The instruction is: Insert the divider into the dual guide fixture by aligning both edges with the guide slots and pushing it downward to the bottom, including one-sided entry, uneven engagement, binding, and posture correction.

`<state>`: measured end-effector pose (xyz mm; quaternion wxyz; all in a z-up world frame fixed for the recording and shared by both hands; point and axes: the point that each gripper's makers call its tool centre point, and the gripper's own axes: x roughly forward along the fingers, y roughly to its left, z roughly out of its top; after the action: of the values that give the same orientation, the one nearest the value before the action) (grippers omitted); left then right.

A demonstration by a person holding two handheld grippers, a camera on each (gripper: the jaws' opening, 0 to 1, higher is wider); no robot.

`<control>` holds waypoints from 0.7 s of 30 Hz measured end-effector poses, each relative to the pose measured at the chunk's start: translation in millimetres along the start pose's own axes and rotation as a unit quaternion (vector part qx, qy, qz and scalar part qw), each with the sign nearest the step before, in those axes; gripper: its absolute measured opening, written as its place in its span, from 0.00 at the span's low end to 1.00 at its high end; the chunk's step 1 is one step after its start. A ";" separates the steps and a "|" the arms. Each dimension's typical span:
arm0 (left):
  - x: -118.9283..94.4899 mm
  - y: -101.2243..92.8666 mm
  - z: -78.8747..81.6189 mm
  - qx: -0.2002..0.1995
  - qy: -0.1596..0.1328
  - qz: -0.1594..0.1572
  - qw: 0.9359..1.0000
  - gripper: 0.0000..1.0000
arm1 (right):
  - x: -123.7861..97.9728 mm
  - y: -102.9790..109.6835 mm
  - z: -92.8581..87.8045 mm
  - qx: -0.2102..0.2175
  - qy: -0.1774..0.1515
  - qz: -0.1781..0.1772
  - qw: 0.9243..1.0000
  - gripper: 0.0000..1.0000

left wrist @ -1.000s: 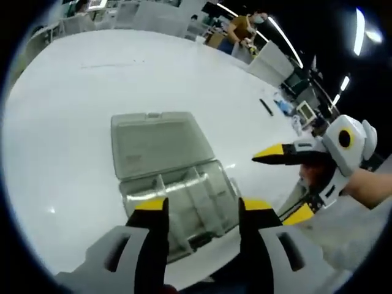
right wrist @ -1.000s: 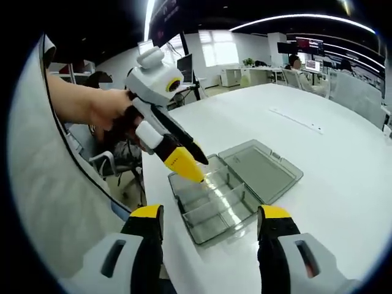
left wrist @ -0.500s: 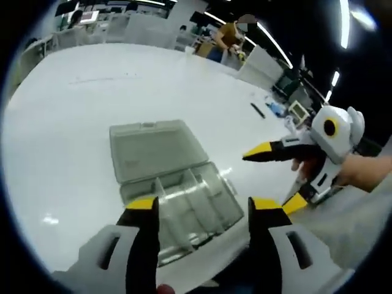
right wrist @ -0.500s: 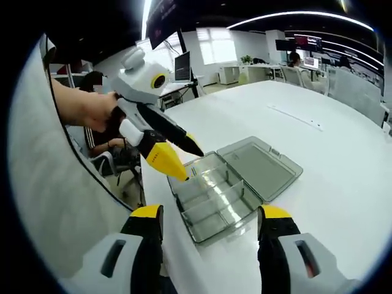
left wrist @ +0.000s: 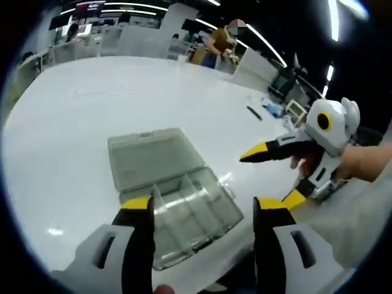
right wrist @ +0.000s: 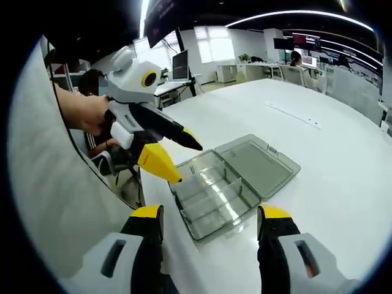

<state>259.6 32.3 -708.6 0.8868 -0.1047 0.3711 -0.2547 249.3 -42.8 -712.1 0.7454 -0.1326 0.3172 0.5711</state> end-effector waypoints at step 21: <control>-4.0 -2.9 2.0 0.031 -0.027 0.005 0.999 0.77 | -21.9 -9.6 -6.9 0.008 -0.001 -0.024 1.000 0.59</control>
<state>257.5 31.9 -703.7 0.9006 -0.0826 0.3394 -0.2588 252.9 -66.4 -705.3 0.7604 -0.1332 0.3178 0.5505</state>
